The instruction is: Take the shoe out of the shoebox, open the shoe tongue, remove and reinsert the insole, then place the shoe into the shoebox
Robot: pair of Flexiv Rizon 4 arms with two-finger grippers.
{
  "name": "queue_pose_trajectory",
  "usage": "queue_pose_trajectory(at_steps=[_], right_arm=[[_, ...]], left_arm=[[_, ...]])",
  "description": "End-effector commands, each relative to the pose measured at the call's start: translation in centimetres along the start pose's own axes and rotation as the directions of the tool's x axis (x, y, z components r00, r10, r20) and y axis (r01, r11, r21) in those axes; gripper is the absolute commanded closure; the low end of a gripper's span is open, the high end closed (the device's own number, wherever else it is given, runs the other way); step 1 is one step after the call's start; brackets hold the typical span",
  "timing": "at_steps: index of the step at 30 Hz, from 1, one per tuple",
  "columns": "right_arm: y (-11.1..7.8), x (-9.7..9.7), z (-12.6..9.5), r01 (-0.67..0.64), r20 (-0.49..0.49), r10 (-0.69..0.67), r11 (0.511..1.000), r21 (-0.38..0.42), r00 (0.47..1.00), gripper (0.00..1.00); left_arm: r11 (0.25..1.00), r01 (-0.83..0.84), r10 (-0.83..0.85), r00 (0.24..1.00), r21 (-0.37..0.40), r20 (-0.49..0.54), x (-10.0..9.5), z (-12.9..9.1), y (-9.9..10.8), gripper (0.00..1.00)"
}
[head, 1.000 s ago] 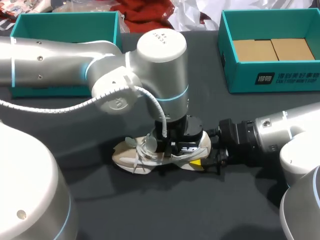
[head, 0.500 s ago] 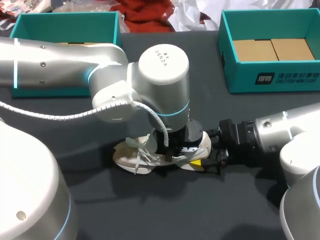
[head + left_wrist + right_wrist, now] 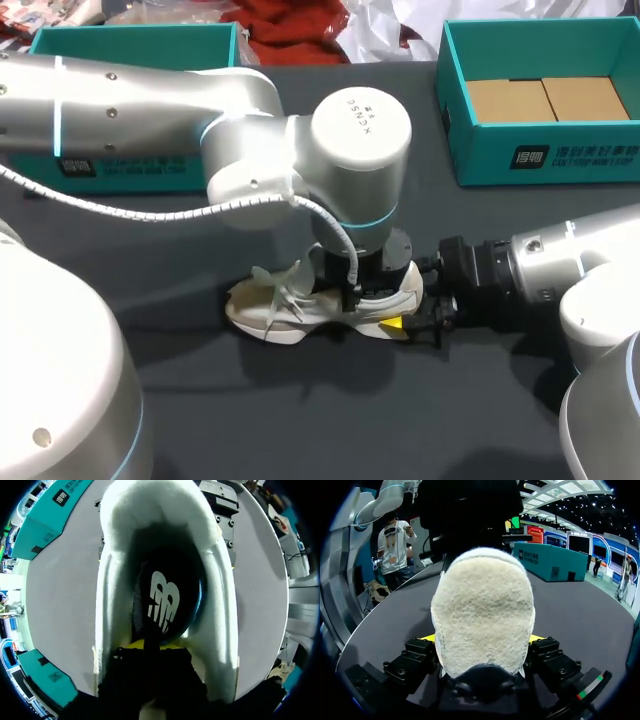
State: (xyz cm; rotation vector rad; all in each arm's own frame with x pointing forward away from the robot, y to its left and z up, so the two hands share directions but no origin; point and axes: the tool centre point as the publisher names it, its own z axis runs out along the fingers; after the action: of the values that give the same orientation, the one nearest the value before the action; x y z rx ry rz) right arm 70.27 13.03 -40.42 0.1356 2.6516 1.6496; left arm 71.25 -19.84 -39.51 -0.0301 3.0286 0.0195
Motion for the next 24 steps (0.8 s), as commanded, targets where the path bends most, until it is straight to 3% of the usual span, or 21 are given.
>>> queue_pose_trajectory(at_steps=[1,11,18,24], right_arm=[[0.1,0.3,0.0,0.001,0.0,-0.001,1.0,0.004,1.0,1.0],[0.1,0.3,0.0,0.001,0.0,-0.001,1.0,0.004,1.0,1.0],[0.1,0.3,0.0,0.001,0.0,-0.001,1.0,0.004,1.0,1.0],[0.1,0.3,0.0,0.001,0.0,-0.001,1.0,0.004,1.0,1.0]], left_arm=[[0.999,0.002,-0.001,1.0,0.043,-0.027,-1.4,2.1,0.5,1.0],[0.971,-0.024,0.063,0.985,0.238,-0.161,-0.3,-1.5,2.9,1.0],[0.938,-0.021,0.088,0.98,0.346,-0.18,0.0,-3.6,3.5,1.0],[0.921,-0.037,0.108,0.98,0.388,-0.164,0.6,-4.7,3.1,1.0]])
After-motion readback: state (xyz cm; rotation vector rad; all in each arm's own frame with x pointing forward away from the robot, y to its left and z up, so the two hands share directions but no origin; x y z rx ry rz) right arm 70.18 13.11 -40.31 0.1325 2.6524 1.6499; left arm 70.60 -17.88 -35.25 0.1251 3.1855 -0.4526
